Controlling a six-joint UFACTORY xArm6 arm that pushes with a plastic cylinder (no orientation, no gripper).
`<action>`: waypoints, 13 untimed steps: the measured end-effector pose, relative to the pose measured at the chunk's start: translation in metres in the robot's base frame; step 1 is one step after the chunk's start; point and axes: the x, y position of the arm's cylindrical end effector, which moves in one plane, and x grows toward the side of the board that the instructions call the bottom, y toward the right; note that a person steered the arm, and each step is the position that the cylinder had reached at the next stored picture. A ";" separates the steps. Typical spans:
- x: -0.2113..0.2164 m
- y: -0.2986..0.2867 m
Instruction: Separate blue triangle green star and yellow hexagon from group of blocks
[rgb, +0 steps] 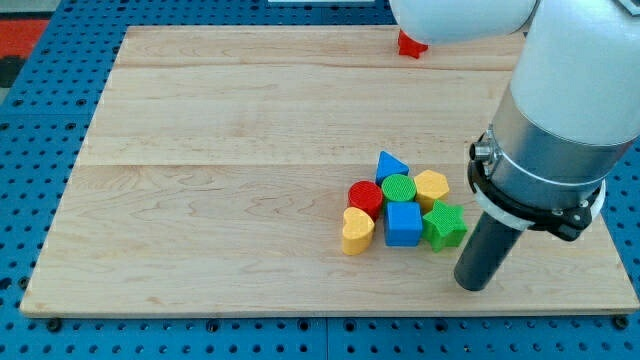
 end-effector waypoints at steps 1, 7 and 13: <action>0.000 0.000; -0.030 -0.017; -0.050 -0.019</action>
